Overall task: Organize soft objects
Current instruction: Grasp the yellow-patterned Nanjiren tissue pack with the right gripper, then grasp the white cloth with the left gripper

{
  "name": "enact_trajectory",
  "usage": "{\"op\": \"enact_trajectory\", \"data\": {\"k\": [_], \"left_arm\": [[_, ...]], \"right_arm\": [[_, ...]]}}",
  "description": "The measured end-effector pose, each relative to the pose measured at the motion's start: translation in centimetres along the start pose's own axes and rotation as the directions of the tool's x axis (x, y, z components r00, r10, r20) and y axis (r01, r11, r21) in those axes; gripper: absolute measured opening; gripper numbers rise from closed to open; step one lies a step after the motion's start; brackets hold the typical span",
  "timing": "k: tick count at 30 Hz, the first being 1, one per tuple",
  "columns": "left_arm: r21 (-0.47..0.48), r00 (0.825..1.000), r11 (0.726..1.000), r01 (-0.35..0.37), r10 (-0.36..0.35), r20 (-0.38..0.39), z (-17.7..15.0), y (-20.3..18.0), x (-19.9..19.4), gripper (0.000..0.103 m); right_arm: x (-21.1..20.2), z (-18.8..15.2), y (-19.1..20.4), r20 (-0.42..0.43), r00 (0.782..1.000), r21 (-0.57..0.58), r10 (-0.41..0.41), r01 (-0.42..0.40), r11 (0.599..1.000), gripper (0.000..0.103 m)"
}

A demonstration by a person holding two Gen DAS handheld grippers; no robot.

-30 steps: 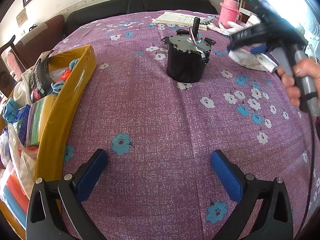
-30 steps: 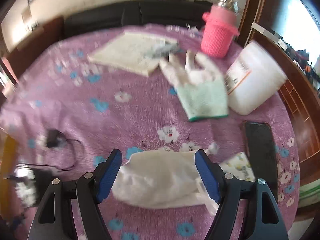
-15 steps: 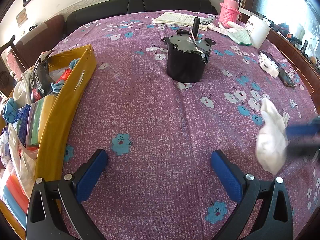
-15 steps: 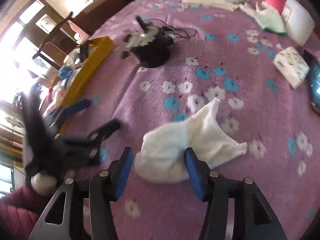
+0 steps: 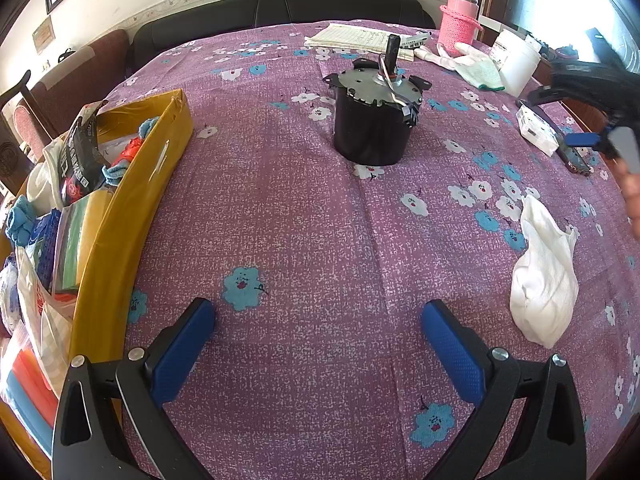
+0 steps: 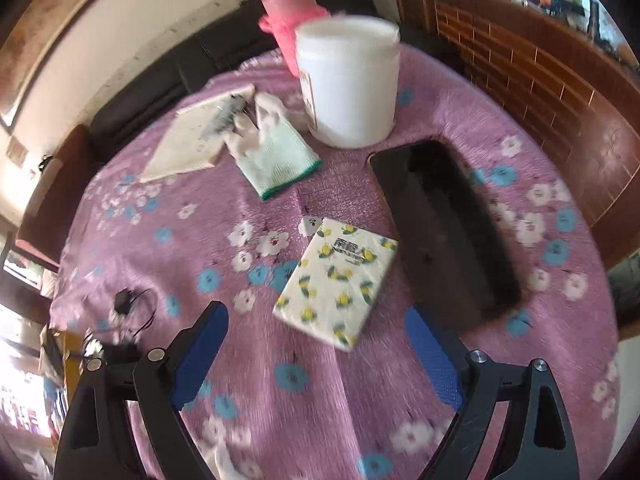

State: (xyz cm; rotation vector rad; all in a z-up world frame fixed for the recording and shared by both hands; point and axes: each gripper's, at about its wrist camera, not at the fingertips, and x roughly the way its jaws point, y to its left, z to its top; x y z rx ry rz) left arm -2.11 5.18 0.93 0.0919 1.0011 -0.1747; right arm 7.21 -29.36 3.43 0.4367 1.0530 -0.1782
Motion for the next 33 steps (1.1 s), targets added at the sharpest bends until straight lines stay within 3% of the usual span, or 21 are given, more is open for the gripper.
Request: {"op": "enact_trajectory", "data": {"k": [5,8,12,16,19,21,23,25,33], "left_arm": [[0.000,1.000,1.000,0.000,0.000,0.000,0.0,0.0,0.0,0.103],[0.000,1.000,1.000,0.000,0.000,-0.001,0.0,0.0,0.0,0.103],[0.000,1.000,1.000,0.000,0.000,-0.001,0.0,0.0,0.0,0.103],[0.000,1.000,1.000,0.000,0.000,-0.001,0.0,0.0,0.0,0.103],[0.017,1.000,1.000,0.011,-0.011,-0.016,-0.1,-0.1,-0.3,0.103],[0.008,0.997,0.997,0.074,-0.074,-0.026,-0.3,-0.3,-1.1,0.103],[0.010,0.990,0.990,0.138,-0.138,0.012,-0.3,-1.0,-2.7,0.103],[0.076,0.988,0.987,0.144,-0.148,0.046,0.1,-3.1,-3.9,0.103],[0.296,0.991,0.948,0.114,-0.130,0.034,1.6,-11.6,-2.2,0.103]], "right_arm": [[2.5,1.3,1.2,-0.006,0.994,-0.024,-0.108,0.108,0.994,0.088],[3.7,1.4,1.2,-0.052,0.990,-0.040,-0.130,0.128,0.991,0.057],[2.5,-1.0,1.5,-0.073,0.993,-0.121,-0.093,0.083,0.989,0.056],[-0.1,-6.7,1.0,-0.084,0.993,-0.228,-0.088,0.067,0.971,0.056],[-2.5,-10.4,-1.0,-0.073,0.993,-0.245,-0.096,0.075,0.967,0.056],[-3.7,-11.9,-2.5,-0.071,0.993,-0.232,-0.092,0.073,0.970,0.057],[-4.8,-13.2,-4.3,-0.064,0.995,-0.213,-0.079,0.064,0.975,0.057],[-5.9,-14.2,-5.7,-0.057,0.997,-0.205,-0.054,0.041,0.978,0.057],[-6.4,-16.1,-5.2,-0.004,0.998,-0.233,-0.055,0.053,0.971,0.059]]}}
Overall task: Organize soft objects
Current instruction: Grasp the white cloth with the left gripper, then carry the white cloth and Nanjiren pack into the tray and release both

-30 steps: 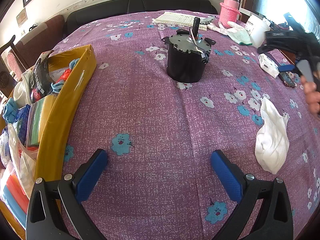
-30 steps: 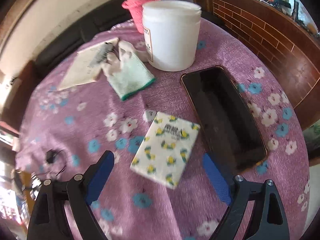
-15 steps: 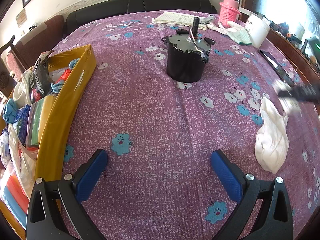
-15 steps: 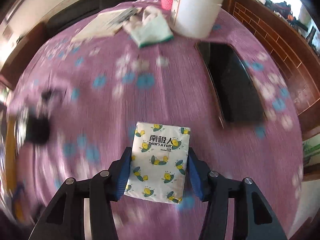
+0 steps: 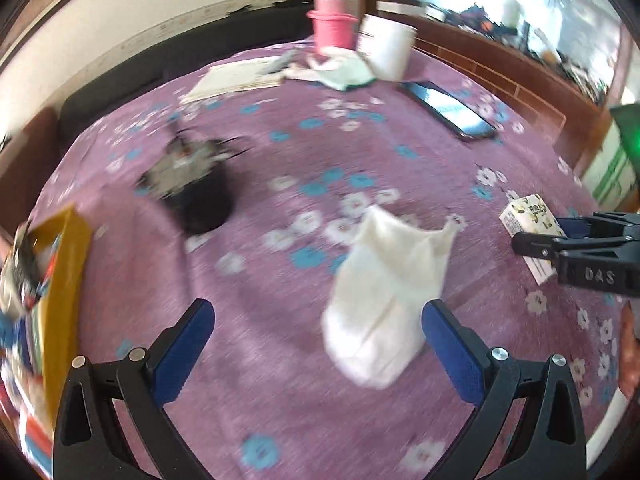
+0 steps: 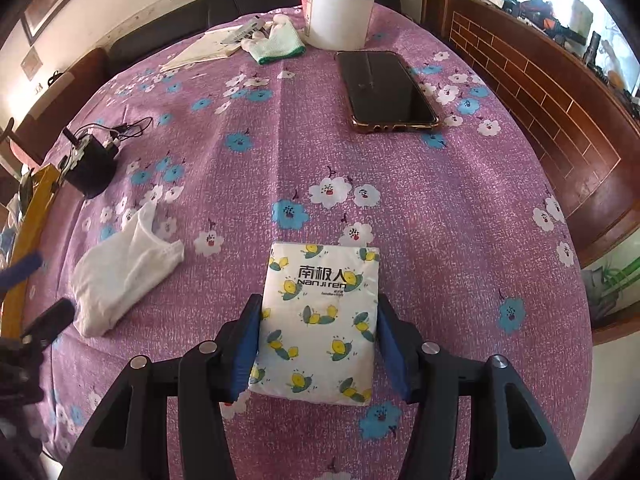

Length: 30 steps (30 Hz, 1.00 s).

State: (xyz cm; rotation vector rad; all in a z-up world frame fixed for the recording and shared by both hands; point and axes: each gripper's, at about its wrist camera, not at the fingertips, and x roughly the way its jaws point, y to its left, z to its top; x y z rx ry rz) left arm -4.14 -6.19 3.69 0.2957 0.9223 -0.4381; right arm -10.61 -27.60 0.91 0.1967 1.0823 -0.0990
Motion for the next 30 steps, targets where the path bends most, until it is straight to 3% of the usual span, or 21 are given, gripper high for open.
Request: {"op": "enact_trajectory", "data": {"k": [5,6,7,8,9,10,14,16,20,24,28,30], "left_arm": [[0.046,0.998,0.999,-0.020,0.023,-0.052,0.5,-1.8,2.5,0.102],[0.039,0.998,0.999,-0.003,0.005,-0.064,0.2,-1.9,2.8,0.097],[0.014,0.998,0.999,0.034,-0.033,-0.057,0.1,-1.8,2.6,0.081],[-0.009,0.995,0.997,0.077,-0.078,-0.062,0.0,-1.6,2.3,0.071],[-0.016,0.996,0.998,0.062,-0.063,-0.060,-0.1,-1.5,1.7,0.038],[-0.034,0.995,0.997,0.071,-0.073,-0.065,-0.1,-1.2,1.2,0.018],[-0.147,0.987,0.976,0.157,-0.160,-0.006,-1.0,1.6,-1.9,0.018],[-0.217,0.978,0.953,0.209,-0.203,0.050,-1.9,4.0,-4.2,0.018],[-0.328,0.966,0.911,0.249,-0.211,0.149,-4.0,9.1,-8.4,0.018],[-0.445,0.971,0.870,0.212,-0.135,0.199,-7.1,15.1,-11.9,0.019],[-0.554,0.980,0.825,0.110,0.004,0.200,-10.5,21.0,-14.0,0.019],[-0.609,0.981,0.790,0.065,0.062,0.186,-12.3,23.8,-14.6,0.019]], "right_arm": [[-0.4,-0.6,-0.6,0.001,0.999,0.024,0.048,-0.048,0.999,0.059],[-0.5,-0.7,-0.6,0.003,0.999,0.024,0.054,-0.054,0.998,0.058],[-0.6,-0.8,-0.7,0.008,0.998,0.026,0.065,-0.065,0.998,0.058],[-0.7,-1.0,-0.8,0.013,0.997,0.029,0.077,-0.078,0.997,0.058],[-0.8,-1.1,-0.8,0.015,0.996,0.029,0.084,-0.084,0.996,0.057],[-0.9,-1.3,-0.8,0.017,0.996,0.027,0.089,-0.090,0.996,0.057],[-1.2,-1.4,-0.1,0.010,0.994,0.019,0.108,-0.108,0.994,0.057],[-1.7,-1.3,0.9,0.018,0.994,-0.003,0.110,-0.110,0.994,0.057],[-2.8,-0.8,3.7,0.033,0.990,-0.059,0.135,-0.133,0.989,0.057],[-3.8,-0.3,7.5,0.038,0.985,-0.131,0.169,-0.163,0.978,0.057],[-4.5,0.3,12.6,0.027,0.974,-0.212,0.225,-0.214,0.953,0.057],[-4.7,0.7,15.2,0.014,0.966,-0.245,0.258,-0.247,0.938,0.057]]}}
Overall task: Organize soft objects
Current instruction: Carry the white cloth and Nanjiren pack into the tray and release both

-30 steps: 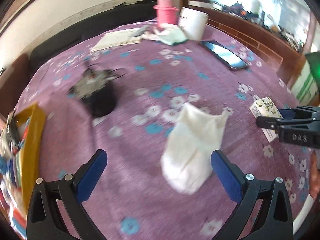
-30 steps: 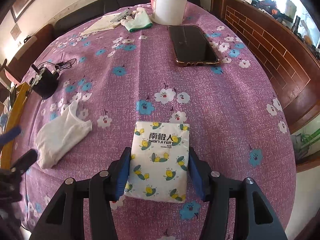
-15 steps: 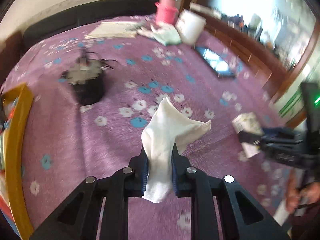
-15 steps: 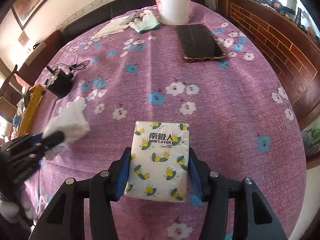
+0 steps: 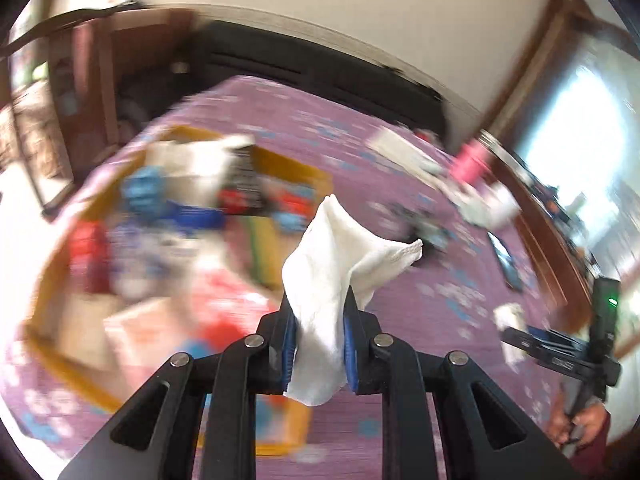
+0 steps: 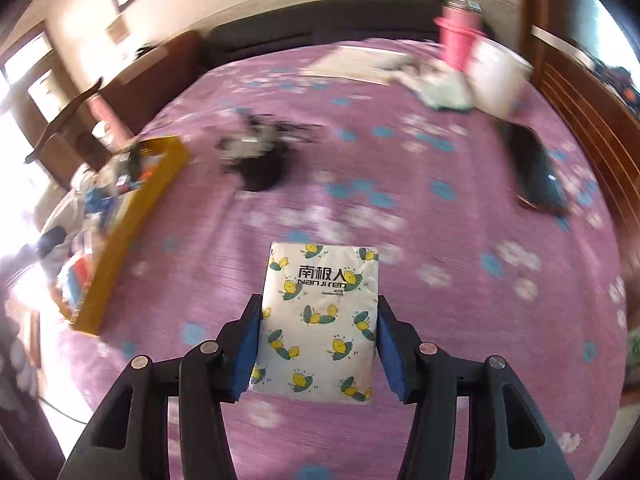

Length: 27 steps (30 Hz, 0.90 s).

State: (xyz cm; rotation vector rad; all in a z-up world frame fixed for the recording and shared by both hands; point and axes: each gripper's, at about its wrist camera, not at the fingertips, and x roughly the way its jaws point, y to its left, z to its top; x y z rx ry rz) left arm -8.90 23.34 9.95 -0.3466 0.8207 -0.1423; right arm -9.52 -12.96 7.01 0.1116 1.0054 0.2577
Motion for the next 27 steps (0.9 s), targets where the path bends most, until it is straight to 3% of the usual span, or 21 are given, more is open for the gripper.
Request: {"op": "enact_trajectory", "data": {"k": [6,12,16,20,27], "left_arm": [[-0.110,0.993,0.987,-0.118,0.116,-0.021,0.2,6.7,0.5,0.019],[-0.115,0.983,0.976,-0.185,0.182,-0.038,0.4,9.6,1.1,0.021],[-0.107,0.975,0.970,-0.216,0.209,-0.078,0.2,10.8,2.9,0.040],[-0.115,0.987,0.980,-0.161,0.159,-0.026,0.0,11.0,2.2,0.053],[-0.185,0.989,0.975,-0.126,0.139,0.056,-0.2,12.0,-0.8,0.074]], "right_arm": [[2.8,3.0,8.3,-0.041,0.996,-0.111,0.083,-0.087,0.990,0.057],[5.1,5.7,15.9,-0.066,0.989,-0.224,0.135,-0.146,0.964,0.057],[7.5,7.6,19.9,-0.093,0.983,-0.255,0.155,-0.174,0.951,0.057],[10.4,9.2,23.0,-0.118,0.985,-0.291,0.127,-0.156,0.944,0.057],[14.9,11.2,25.1,-0.174,0.980,-0.291,0.092,-0.140,0.946,0.057]]}}
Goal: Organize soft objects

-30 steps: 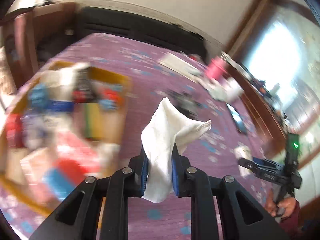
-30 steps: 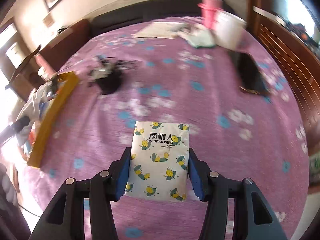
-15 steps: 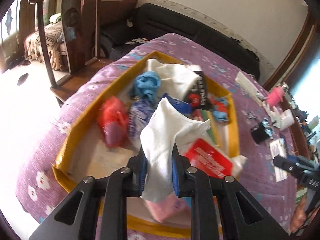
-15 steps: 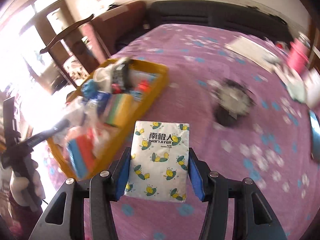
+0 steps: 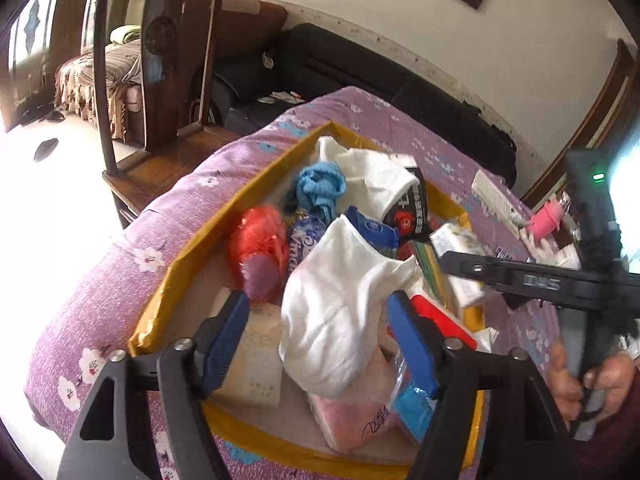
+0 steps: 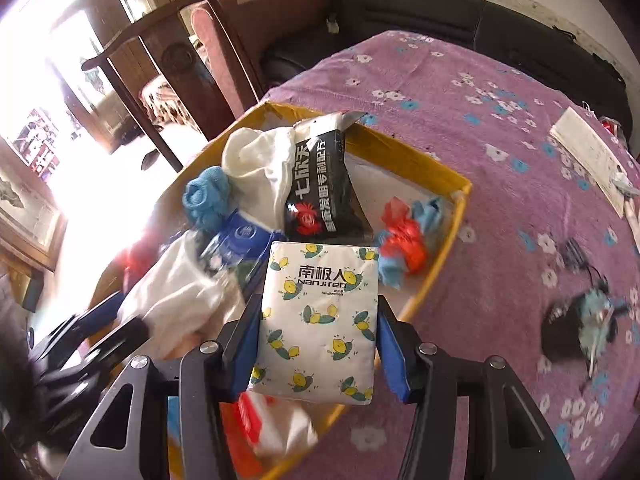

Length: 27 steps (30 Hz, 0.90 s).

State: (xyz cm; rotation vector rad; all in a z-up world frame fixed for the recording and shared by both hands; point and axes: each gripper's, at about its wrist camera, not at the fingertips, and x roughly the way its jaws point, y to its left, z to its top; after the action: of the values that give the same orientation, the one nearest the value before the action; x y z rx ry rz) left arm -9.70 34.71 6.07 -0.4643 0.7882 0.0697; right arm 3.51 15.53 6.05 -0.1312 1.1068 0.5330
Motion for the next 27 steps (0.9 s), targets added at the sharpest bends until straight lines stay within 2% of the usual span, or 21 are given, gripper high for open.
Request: {"op": "enact_trajectory", "data": {"k": [4,8,10,12,14,21,24,27], "left_arm": [[0.004,0.999,1.000,-0.015,0.015,0.046,0.1,0.0,-1.2,0.078],[0.028,0.995,0.998,-0.058,0.055,0.078,0.1,-0.5,-1.7,0.079],[0.041,0.993,0.996,-0.081,0.077,0.087,-0.1,-0.9,-1.9,0.080],[0.056,0.991,0.993,-0.101,0.095,0.093,-0.2,-1.3,-2.1,0.083],[0.066,0.989,0.991,-0.114,0.107,0.103,-0.3,-1.8,-2.4,0.083],[0.153,0.967,0.964,-0.216,0.189,0.173,-1.4,-5.3,-3.7,0.091],[0.181,0.962,0.955,-0.237,0.204,0.183,-1.9,-6.8,-3.9,0.091],[0.198,0.960,0.948,-0.249,0.214,0.182,-2.3,-8.3,-3.9,0.091]], "right_arm": [[1.9,0.9,-1.0,-0.016,0.999,0.022,-0.049,0.049,0.999,0.058],[1.9,1.0,-1.4,0.013,1.000,0.042,-0.016,0.016,0.999,0.064],[0.5,0.6,-1.6,0.052,0.998,0.063,0.033,-0.037,0.997,0.067],[-1.0,0.2,-1.6,0.093,0.995,0.063,0.036,-0.042,0.997,0.077],[-2.9,-0.5,-1.7,0.142,0.990,0.059,0.019,-0.027,0.998,0.078],[-8.2,-5.8,-3.0,0.264,0.963,0.038,-0.048,0.039,0.999,0.082],[-9.3,-8.3,-3.7,0.287,0.953,0.030,-0.093,0.088,0.996,0.085],[-9.8,-10.4,-4.7,0.281,0.953,0.038,-0.112,0.106,0.994,0.087]]}}
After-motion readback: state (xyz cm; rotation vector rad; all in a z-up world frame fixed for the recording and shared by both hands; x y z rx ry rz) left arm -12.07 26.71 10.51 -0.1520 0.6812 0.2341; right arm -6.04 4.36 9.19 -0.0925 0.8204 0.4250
